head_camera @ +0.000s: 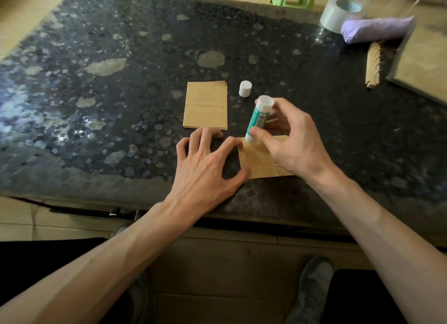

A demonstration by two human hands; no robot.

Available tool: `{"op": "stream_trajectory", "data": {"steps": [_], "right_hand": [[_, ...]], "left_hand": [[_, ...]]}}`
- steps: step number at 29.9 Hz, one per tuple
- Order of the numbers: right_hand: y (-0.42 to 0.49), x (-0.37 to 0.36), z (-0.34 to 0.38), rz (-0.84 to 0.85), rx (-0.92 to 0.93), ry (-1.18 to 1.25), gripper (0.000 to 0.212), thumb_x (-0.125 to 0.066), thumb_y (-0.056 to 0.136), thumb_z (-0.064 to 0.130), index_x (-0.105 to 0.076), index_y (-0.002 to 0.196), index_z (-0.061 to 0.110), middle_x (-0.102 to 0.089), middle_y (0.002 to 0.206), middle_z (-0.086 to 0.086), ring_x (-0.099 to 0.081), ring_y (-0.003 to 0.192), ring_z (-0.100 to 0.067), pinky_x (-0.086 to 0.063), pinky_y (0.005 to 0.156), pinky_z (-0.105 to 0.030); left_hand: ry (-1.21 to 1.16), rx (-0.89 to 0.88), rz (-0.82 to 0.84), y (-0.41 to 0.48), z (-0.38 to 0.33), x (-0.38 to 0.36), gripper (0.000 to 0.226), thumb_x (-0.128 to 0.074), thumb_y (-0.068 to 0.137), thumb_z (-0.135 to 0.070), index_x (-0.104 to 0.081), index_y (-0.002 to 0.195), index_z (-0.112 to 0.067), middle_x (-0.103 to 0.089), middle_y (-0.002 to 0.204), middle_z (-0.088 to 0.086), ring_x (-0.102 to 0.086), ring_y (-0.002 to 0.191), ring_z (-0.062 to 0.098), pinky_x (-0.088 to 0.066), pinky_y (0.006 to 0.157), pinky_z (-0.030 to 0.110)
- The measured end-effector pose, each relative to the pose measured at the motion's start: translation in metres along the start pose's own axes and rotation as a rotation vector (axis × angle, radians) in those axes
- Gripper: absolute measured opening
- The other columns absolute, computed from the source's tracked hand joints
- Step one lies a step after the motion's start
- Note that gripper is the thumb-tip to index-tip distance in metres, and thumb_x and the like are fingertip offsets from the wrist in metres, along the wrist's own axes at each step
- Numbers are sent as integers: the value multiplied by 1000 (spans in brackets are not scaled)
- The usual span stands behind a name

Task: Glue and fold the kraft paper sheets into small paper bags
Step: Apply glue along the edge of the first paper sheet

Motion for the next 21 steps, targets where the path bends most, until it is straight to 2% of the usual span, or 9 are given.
{"op": "stream_trajectory", "data": {"steps": [5, 9, 11, 17, 19, 21], "right_hand": [[-4, -7, 5, 80, 27, -52, 33, -78, 93, 31, -61, 121, 28, -66, 111, 21, -66, 108, 0, -56, 95, -23], [-3, -8, 5, 67, 17, -60, 38, -81, 88, 45, -61, 119, 31, -63, 107, 26, -63, 104, 10, -49, 87, -7], [-4, -7, 4, 37, 22, -79, 35, -80, 89, 41, -64, 117, 27, -66, 106, 23, -65, 101, 6, -50, 87, -9], [-8, -8, 4, 28, 59, -135, 29, -76, 95, 26, -63, 119, 16, -70, 107, 6, -67, 102, -9, -56, 90, -31], [-10, -8, 2, 25, 63, -152, 29, -76, 95, 25, -62, 118, 15, -69, 106, 5, -66, 101, -11, -56, 88, -32], [-12, -8, 0, 16, 65, -156, 28, -75, 96, 23, -61, 118, 15, -68, 107, 5, -65, 100, -11, -55, 87, -27]], "left_hand": [[-19, 9, -9, 1, 0, 0, 55, -42, 86, -78, -49, 130, -46, -38, 134, -5, -31, 136, 18, -21, 113, 42], [-24, 20, -28, 2, 0, 0, 51, -43, 88, -75, -50, 128, -44, -39, 132, -6, -33, 134, 19, -21, 111, 41], [-28, 22, -18, 4, 1, -1, 50, -46, 86, -75, -50, 126, -46, -38, 131, -7, -32, 133, 19, -21, 111, 42], [-47, 25, -11, 4, 3, -1, 49, -52, 85, -76, -49, 126, -49, -36, 131, -9, -30, 134, 17, -19, 112, 41], [-46, 27, -11, 4, 3, -2, 49, -52, 85, -76, -49, 126, -49, -36, 131, -10, -30, 134, 17, -19, 113, 40], [-45, 30, -8, 4, 3, -2, 49, -52, 86, -76, -49, 126, -49, -35, 132, -10, -30, 134, 17, -19, 113, 41]]}}
Point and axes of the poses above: each hand's wrist, its own y-axis towards the middle knuckle, its own x-axis out of the back of the hand, z = x × y, the point moved 6 cm from there along y, towards the middle knuckle
